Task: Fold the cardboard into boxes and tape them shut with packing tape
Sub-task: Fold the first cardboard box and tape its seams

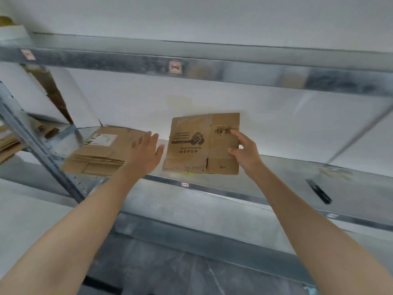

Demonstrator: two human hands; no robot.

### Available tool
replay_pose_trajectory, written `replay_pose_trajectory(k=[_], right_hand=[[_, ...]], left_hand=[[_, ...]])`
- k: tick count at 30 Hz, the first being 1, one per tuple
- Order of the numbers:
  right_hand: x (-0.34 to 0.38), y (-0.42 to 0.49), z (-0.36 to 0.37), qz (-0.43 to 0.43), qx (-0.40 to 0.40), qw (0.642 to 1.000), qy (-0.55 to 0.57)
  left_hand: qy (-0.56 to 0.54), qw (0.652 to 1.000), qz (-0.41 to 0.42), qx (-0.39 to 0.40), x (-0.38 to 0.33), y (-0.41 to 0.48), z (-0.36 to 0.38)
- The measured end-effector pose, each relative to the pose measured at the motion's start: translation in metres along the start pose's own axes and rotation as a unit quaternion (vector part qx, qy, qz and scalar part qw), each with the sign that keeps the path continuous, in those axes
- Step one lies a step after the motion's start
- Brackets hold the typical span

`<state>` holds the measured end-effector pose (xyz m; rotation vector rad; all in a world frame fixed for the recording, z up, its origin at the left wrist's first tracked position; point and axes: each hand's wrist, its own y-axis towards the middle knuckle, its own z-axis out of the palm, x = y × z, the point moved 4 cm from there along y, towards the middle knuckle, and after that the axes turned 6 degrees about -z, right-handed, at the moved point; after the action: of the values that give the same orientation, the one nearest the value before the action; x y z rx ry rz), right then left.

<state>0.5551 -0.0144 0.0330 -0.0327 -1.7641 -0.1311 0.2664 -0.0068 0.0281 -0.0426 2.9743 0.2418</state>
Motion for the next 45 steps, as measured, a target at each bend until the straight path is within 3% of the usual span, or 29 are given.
replay_pose_trajectory(k=[8, 15, 19, 23, 31, 37, 45], right_hand=[[-0.037, -0.030, -0.126, 0.040, -0.040, 0.998, 0.006], [-0.078, -0.040, -0.170, 0.086, -0.077, 0.993, 0.020], [-0.095, -0.038, -0.176, 0.108, -0.083, 0.990, 0.029], [-0.102, -0.032, -0.175, 0.117, -0.079, 0.990, 0.027], [-0.091, -0.018, -0.152, 0.098, -0.027, 0.994, -0.048], [-0.081, -0.005, -0.136, 0.070, -0.006, 0.997, -0.044], [-0.075, -0.002, -0.131, 0.033, 0.024, 0.995, -0.087]], left_hand=[[-0.011, 0.998, 0.051, 0.020, -0.125, -0.019, 0.037], [-0.024, 0.992, 0.091, 0.083, -0.185, -0.020, 0.078], [-0.120, 0.981, 0.048, 0.142, -0.204, -0.014, 0.100], [-0.267, 0.945, -0.008, 0.191, -0.214, -0.009, 0.112], [-0.375, 0.913, -0.074, 0.140, -0.217, 0.004, 0.094], [-0.474, 0.852, -0.146, 0.168, -0.216, 0.009, 0.094], [-0.532, 0.834, -0.103, 0.104, -0.211, 0.009, 0.083]])
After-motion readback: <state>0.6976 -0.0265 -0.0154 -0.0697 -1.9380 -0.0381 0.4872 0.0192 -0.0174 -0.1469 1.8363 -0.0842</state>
